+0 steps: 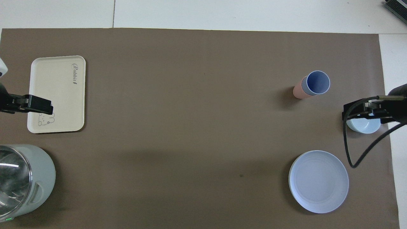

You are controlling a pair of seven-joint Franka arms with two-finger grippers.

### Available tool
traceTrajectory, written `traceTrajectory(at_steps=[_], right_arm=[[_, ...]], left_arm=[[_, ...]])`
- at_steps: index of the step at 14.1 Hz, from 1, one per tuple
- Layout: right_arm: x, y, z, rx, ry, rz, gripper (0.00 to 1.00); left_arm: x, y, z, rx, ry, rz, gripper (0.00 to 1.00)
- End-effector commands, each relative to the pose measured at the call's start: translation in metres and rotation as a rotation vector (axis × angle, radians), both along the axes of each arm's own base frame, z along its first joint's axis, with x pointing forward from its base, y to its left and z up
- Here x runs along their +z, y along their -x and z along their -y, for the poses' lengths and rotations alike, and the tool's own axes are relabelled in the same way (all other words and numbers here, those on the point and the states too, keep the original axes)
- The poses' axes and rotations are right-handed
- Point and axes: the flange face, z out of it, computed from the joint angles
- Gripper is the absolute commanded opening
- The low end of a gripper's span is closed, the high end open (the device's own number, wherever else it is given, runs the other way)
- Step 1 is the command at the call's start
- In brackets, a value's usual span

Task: Place cup on tray
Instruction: 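Raise the right gripper and move it toward the tall blue cup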

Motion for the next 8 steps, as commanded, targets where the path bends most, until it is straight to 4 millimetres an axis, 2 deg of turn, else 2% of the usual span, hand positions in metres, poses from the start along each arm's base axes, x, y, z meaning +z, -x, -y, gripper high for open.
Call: traceTrajectory(at_steps=[1, 3, 5, 7, 8], right_arm=[[0.007, 0.012, 0.009, 0.009, -0.025, 0.008, 0.99], [0.006, 0.009, 0.016, -0.046, -0.020, 0.016, 0.95], [-0.003, -0.008, 0.032, -0.179, -0.012, 0.024, 0.95], [-0.017, -0.031, 0.037, -0.270, -0.011, 0.062, 0.95], [-0.026, -0.046, 0.046, -0.336, -0.003, 0.060, 0.95]], left_arm=[[0.001, 0.007, -0.003, -0.002, -0.019, 0.010, 1.00], [0.001, 0.008, -0.003, -0.002, -0.018, 0.012, 1.00], [0.001, 0.008, -0.003, -0.002, -0.018, 0.012, 1.00], [0.001, 0.007, -0.003, -0.002, -0.018, 0.010, 1.00], [0.001, 0.008, -0.003, -0.002, -0.018, 0.012, 1.00]])
